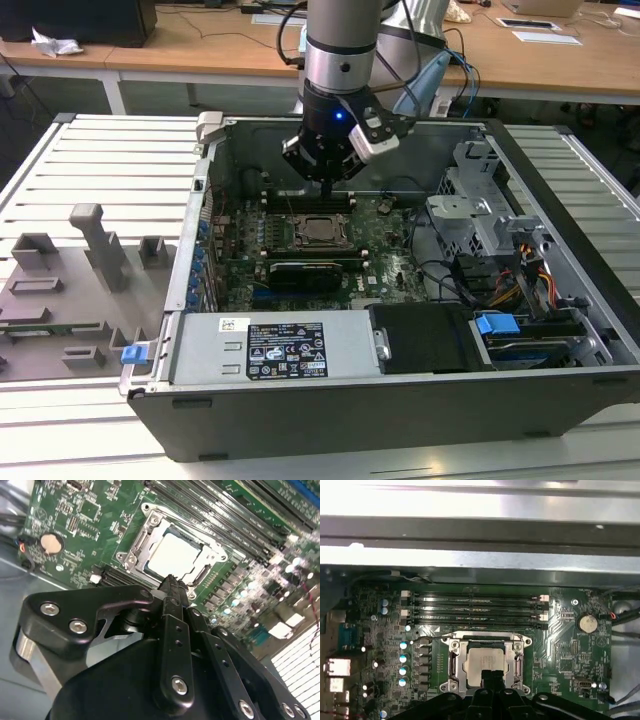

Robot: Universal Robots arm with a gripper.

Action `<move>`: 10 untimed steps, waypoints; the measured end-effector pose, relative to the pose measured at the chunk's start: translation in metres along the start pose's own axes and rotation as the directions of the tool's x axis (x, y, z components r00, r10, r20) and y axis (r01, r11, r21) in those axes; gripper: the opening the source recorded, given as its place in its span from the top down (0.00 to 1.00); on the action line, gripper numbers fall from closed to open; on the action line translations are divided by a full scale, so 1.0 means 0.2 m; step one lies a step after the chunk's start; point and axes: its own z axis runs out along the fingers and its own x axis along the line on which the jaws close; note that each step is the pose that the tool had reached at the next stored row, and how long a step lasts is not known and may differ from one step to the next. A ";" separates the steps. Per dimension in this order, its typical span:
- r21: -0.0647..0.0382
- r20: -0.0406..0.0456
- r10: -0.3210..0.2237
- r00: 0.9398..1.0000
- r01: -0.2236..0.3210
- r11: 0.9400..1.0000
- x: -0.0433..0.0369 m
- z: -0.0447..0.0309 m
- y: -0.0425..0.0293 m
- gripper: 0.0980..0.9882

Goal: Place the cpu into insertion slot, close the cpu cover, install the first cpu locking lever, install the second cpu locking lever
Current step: 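Install the first cpu locking lever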

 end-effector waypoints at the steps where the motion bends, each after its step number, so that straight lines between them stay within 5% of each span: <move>1: 0.000 0.000 -0.011 1.000 0.011 1.000 0.000 0.000 0.000 0.99; 5: 0.000 0.000 -0.019 1.000 0.019 1.000 0.043 0.000 0.002 0.99; 10: 0.000 0.000 -0.019 1.000 0.019 1.000 0.145 0.000 0.010 0.99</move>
